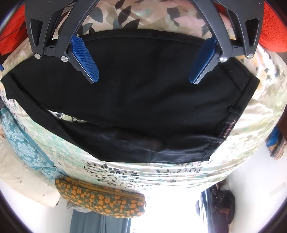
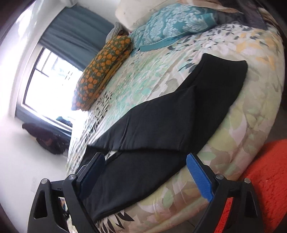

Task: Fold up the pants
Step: 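Grasp the trouser leg hem again with the right tool and lift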

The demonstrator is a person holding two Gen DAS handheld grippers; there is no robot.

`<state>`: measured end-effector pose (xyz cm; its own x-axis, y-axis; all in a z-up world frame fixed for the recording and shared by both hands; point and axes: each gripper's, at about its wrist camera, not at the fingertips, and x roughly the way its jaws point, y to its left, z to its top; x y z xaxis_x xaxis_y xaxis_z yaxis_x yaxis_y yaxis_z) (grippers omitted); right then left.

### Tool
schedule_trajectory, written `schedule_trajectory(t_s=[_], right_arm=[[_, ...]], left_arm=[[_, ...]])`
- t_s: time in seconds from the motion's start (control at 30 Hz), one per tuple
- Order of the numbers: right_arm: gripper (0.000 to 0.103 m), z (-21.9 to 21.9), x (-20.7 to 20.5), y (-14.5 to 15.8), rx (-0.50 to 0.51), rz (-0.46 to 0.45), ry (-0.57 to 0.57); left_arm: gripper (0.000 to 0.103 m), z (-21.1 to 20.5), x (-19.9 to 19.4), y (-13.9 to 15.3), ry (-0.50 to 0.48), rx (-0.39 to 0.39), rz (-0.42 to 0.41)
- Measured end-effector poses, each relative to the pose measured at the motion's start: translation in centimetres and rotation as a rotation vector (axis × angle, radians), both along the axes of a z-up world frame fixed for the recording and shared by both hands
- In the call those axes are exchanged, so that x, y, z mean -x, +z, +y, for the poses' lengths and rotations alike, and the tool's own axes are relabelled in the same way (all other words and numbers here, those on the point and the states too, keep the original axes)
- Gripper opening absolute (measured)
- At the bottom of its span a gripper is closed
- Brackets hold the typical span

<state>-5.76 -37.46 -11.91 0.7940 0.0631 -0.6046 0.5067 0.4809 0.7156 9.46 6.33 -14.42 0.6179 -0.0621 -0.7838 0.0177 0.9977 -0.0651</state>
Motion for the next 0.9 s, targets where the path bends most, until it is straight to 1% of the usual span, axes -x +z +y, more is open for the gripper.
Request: schedule_trajectory(t_s=[0.07,0.17,0.23,0.27,0.37,0.4,0.47,0.5,0.67,0.73,0.8,0.83,0.87,0.9], right_arm=[[0.092,-0.2,-0.4,-0.1,-0.039,-0.001,0.007],[0.092,1.5,-2.4,-0.7,-0.103,-0.001,0.081],[0.092,3.1,-4.5,-1.7,-0.140,0.024,0.140],[0.092,3.5,-5.5,-2.4,-0.150,0.044,0.151],[0.092,3.1,-7.7,-4.3,-0.179,0.079,0.102],[0.092,2.6,-8.1,-5.1,-0.202,0.105,0.071],[0.092,1.6,-8.2,-6.1,-0.250,0.114,0.007],[0.092,1.3,-8.1,-6.1,-0.247,0.108,-0.014],[0.091,-0.3,-7.1,-5.1,-0.147,0.114,-0.110],[0.083,-0.8,-6.5,-5.1,-0.121,0.115,-0.148],[0.064,-1.1,-6.0,-5.2,-0.078,0.137,-0.174],[0.057,-1.2,-5.5,-5.1,-0.056,0.148,-0.191],[0.038,-1.3,-5.2,-5.1,-0.040,0.159,-0.206],[0.012,-1.5,-4.9,-5.0,-0.032,0.162,-0.209]], left_arm=[[0.102,0.0,-0.1,-0.2,0.000,0.004,0.011],[0.102,0.0,-0.4,-0.8,0.001,0.012,0.038],[0.102,-0.2,-0.4,-0.9,-0.003,0.012,0.041],[0.102,-0.2,-0.3,-0.9,-0.007,0.007,0.041],[0.102,-0.3,-0.3,-0.8,-0.012,-0.009,0.036],[0.102,-0.1,-0.3,-0.8,-0.007,-0.012,0.036],[0.102,0.1,-0.4,-0.8,0.005,-0.011,0.037],[0.102,0.3,-0.5,-0.7,0.014,-0.010,0.037],[0.102,0.6,-1.0,-1.5,0.040,-0.012,0.063],[0.102,0.2,-0.9,-1.6,0.031,-0.020,0.068],[0.102,-0.5,-0.7,-1.6,0.010,-0.039,0.062],[0.102,-0.8,-0.6,-1.5,-0.002,-0.050,0.058],[0.102,-1.2,-0.5,-1.4,-0.013,-0.061,0.054],[0.102,-1.5,-0.4,-1.3,-0.023,-0.071,0.051]])
